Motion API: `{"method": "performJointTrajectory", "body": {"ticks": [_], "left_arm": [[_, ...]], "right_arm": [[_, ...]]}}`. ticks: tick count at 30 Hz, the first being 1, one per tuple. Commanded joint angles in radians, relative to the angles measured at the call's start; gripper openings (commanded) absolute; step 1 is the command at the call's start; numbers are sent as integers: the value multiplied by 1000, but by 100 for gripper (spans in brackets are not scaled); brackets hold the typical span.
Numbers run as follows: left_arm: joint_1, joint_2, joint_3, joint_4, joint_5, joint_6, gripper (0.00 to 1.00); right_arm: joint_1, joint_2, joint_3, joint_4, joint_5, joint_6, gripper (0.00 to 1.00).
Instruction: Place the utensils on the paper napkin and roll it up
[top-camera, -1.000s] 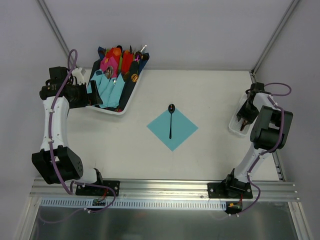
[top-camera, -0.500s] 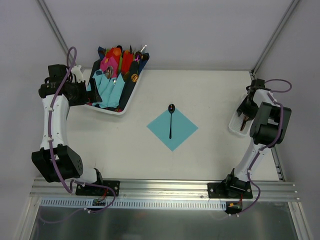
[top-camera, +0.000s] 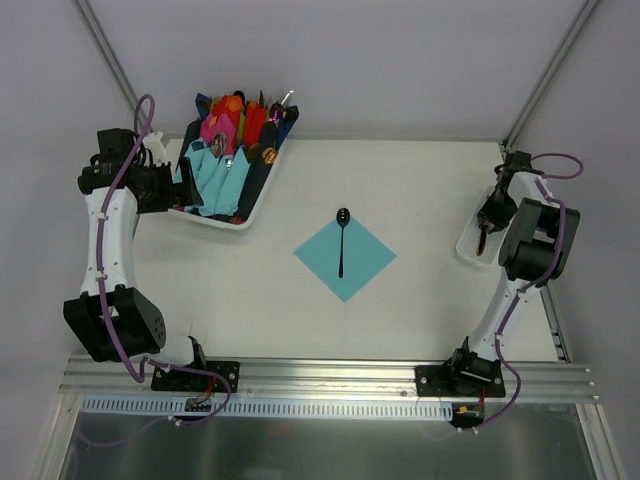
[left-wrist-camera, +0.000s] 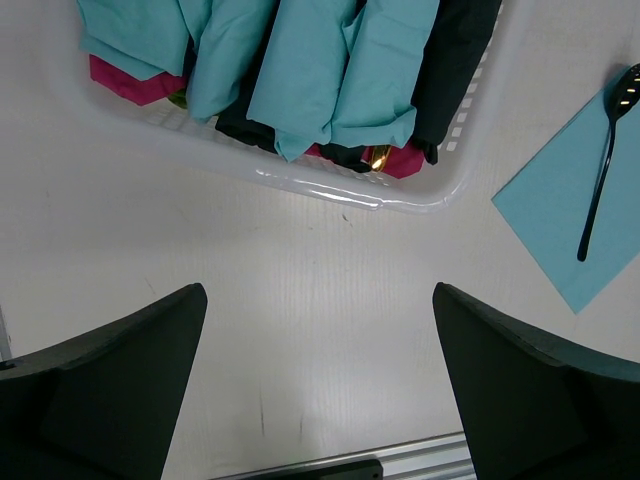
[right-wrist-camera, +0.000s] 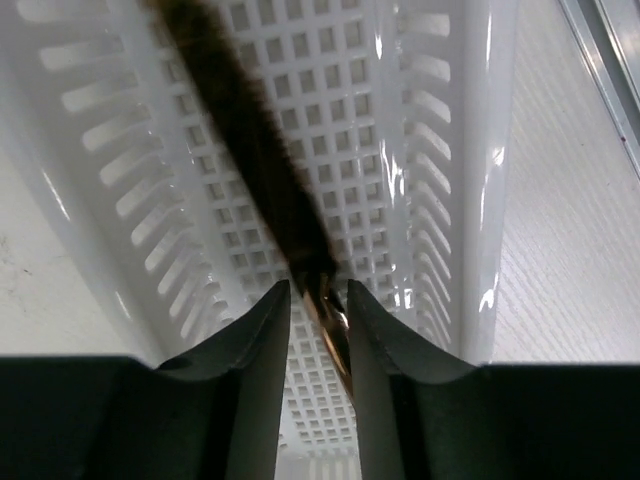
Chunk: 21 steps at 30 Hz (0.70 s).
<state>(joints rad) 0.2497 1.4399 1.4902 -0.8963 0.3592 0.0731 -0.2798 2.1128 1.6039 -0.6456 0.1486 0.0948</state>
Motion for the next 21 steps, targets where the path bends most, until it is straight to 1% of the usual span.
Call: {"method": "performJointTrajectory", "body": {"ticks": [1, 5, 6, 8, 11, 16, 20, 21], "left_arm": [[-1, 2, 44, -15, -12, 22, 99], [-1, -1, 50, -16, -12, 19, 99], [-1, -1, 50, -16, -14, 16, 99], [-1, -6, 50, -19, -16, 13, 99], [-1, -13, 45, -18, -17, 14, 99], [-1, -18, 42, -20, -19, 11, 99], [-1, -19, 45, -20, -13, 8, 99], [-1, -21, 47, -20, -8, 5, 99]], "right_arm": [[-15, 30, 16, -28, -29, 2, 31], [-18, 39, 27, -45, -56, -30, 17], [-19, 44, 36, -55, -69, -41, 9], [-21, 50, 51, -75, -69, -64, 0], [-24, 41, 34, -77, -86, -82, 0], [-22, -37, 4, -66, -138, -86, 0], [-22, -105, -12, -66, -138, -119, 0], [-22, -114, -15, -66, -173, -124, 0]]}}
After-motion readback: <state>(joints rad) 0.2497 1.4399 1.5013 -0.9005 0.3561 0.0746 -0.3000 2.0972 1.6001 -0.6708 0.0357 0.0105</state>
